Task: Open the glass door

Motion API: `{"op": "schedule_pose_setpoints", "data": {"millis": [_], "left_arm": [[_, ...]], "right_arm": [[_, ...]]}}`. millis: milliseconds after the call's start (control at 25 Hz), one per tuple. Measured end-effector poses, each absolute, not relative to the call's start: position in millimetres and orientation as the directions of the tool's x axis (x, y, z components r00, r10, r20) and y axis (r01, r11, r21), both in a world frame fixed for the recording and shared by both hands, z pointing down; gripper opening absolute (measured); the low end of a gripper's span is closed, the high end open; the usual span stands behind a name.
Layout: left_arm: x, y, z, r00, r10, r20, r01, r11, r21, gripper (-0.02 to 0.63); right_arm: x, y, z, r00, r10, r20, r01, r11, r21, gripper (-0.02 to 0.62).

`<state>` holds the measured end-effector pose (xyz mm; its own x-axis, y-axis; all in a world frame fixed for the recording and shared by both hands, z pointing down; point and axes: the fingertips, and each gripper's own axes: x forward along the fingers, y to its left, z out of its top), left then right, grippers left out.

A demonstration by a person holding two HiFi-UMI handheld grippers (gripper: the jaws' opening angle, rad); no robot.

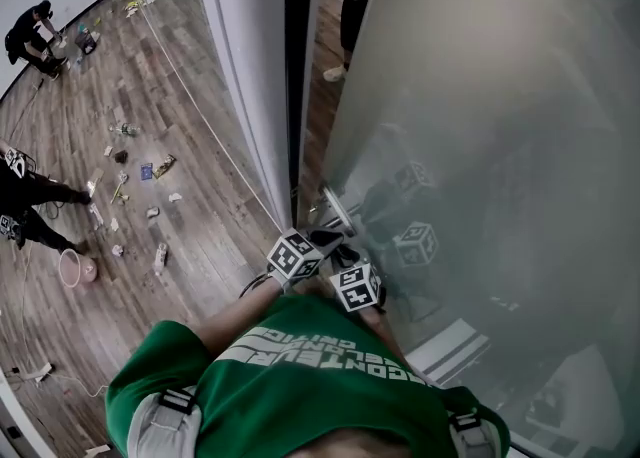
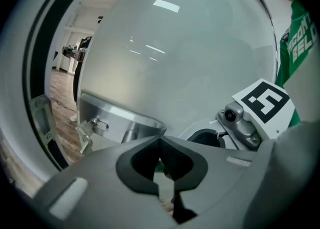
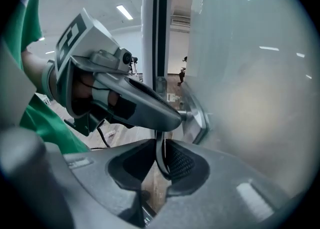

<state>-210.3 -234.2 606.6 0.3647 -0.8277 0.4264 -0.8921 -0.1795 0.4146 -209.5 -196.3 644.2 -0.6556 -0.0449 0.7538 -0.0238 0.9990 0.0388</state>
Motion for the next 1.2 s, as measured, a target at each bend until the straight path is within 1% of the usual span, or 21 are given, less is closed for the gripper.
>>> {"op": "schedule_pose_setpoints", "data": {"millis": [240, 440, 760, 960, 1200], "left_arm": [[-222.4, -260.5, 620.7, 0.29, -0.833, 0.471, -0.945, -0.172, 0.278, 0.012], [-223.5, -270.8, 623.8, 0.279, -0.853, 0.442, -0.949, -0.174, 0.263, 0.012], [-220.3, -313.5, 616.5, 0.314, -0.837, 0.449, -0.943, -0.22, 0.25, 0.011], [-214.4, -335.9, 619.4, 0.303, -0.832, 0.464, -0.953, -0.253, 0.169, 0.008], [-209.1, -357.4, 622.8, 0.34, -0.821, 0.459, -0.94, -0.292, 0.175, 0.008]], "right_arm": [[-219.4, -208.3, 647.8, -0.666, -0.058, 0.744, -0.04, 0.998, 0.042, 0.052], [-221.6, -219.1, 651.9, -0.662, -0.075, 0.746, -0.069, 0.997, 0.038, 0.051], [-224.3, -261.6, 645.7, -0.646, -0.095, 0.757, -0.121, 0.992, 0.021, 0.051], [-223.6, -283.8, 644.7, -0.646, -0.125, 0.753, -0.153, 0.988, 0.034, 0.051], [-221.5, -307.0, 649.8, -0.647, -0.162, 0.745, -0.189, 0.981, 0.049, 0.052]]}}
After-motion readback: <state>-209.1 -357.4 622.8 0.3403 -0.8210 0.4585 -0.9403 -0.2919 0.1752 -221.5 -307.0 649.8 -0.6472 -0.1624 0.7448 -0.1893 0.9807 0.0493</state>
